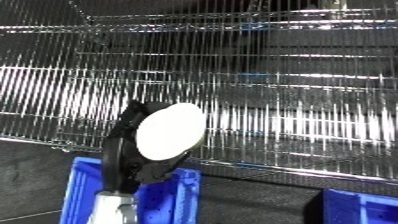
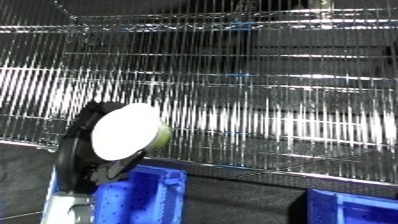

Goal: Pick up the object and place it into the box

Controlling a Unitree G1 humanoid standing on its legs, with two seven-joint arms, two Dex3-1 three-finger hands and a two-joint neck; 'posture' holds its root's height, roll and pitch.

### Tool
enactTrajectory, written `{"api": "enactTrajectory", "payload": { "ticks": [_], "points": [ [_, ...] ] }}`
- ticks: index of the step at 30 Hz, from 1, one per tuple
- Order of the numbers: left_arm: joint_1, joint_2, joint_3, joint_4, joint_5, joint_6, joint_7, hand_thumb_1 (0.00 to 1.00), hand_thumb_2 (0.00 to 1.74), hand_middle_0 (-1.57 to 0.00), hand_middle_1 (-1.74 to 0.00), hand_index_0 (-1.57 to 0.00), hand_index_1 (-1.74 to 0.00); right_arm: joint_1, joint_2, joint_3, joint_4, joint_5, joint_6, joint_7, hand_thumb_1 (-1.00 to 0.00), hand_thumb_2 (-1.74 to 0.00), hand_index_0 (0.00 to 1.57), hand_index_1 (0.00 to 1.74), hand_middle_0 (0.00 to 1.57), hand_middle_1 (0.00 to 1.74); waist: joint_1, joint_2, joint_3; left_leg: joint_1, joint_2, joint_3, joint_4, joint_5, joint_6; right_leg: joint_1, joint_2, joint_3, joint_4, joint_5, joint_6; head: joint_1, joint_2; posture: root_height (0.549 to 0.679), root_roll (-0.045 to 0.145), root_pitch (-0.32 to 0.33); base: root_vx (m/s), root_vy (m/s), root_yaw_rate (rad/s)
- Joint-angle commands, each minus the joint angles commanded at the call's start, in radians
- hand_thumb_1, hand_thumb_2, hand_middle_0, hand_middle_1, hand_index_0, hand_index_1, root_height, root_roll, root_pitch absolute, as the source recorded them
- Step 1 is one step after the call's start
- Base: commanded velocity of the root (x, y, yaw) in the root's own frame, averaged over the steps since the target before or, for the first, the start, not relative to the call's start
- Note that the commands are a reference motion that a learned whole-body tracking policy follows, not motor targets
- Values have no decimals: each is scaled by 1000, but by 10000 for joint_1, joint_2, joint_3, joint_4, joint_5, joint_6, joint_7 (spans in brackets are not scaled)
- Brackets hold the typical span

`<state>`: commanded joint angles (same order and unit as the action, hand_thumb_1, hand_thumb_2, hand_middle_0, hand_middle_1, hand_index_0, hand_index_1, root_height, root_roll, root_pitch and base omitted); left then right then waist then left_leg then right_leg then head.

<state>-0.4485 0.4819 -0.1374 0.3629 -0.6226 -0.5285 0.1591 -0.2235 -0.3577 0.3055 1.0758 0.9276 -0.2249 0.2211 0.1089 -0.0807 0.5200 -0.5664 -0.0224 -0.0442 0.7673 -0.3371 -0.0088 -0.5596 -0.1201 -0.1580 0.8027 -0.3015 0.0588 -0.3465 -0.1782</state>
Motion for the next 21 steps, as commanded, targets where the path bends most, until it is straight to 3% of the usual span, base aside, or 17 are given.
{"api": "enactTrajectory", "payload": {
  "ticks": [4, 13, 17, 21],
  "points": [
    [887, 160, 605, -674, 320, -437, 226, 1000, 1740, -1570, -1740, -1570, -1740, 150, -24, -342, 187, 77, -88, 37, 0, 0, 0, 0, 0, 0, 268, 187, 0, 118, -149, -70, -67, 26, -8, 161, -118, -125, 47, -104, -44, 210, -34, 631, 29, 86, -8, -3, 168],
    [2666, 539, 1798, -899, 1339, -1010, 1489, 1000, 1740, -1570, -1740, -1570, -1740, 400, -111, -740, 499, 13, -254, 35, 0, 0, 0, 0, 0, 0, 783, 412, 0, 352, -401, -263, -258, 117, -23, 565, -252, -403, -17, -306, -169, -596, -68, 634, 37, 73, -14, 12, 143],
    [3198, 609, 1985, -255, 1245, -960, 1815, 1000, 1740, -1570, -1740, -1570, -1740, 408, -124, -874, 707, 144, -300, 123, 0, 0, 0, 0, 0, 0, 980, 401, 0, 477, -427, -317, -433, 226, -42, 781, -336, -558, -64, -388, -183, -1959, -576, 635, 39, 67, -11, -15, 159],
    [3407, 651, 2101, 1023, 935, -960, 1750, 1000, 1740, -1570, -1740, -1570, -1740, 446, -57, -945, 902, 162, -320, 216, 0, 0, 0, 0, 0, 0, 1120, 268, 0, 663, -358, -350, -675, 319, -66, 1016, -390, -655, -74, -488, -182, -3018, -950, 635, 37, 57, 24, -48, 143]
  ]
}}
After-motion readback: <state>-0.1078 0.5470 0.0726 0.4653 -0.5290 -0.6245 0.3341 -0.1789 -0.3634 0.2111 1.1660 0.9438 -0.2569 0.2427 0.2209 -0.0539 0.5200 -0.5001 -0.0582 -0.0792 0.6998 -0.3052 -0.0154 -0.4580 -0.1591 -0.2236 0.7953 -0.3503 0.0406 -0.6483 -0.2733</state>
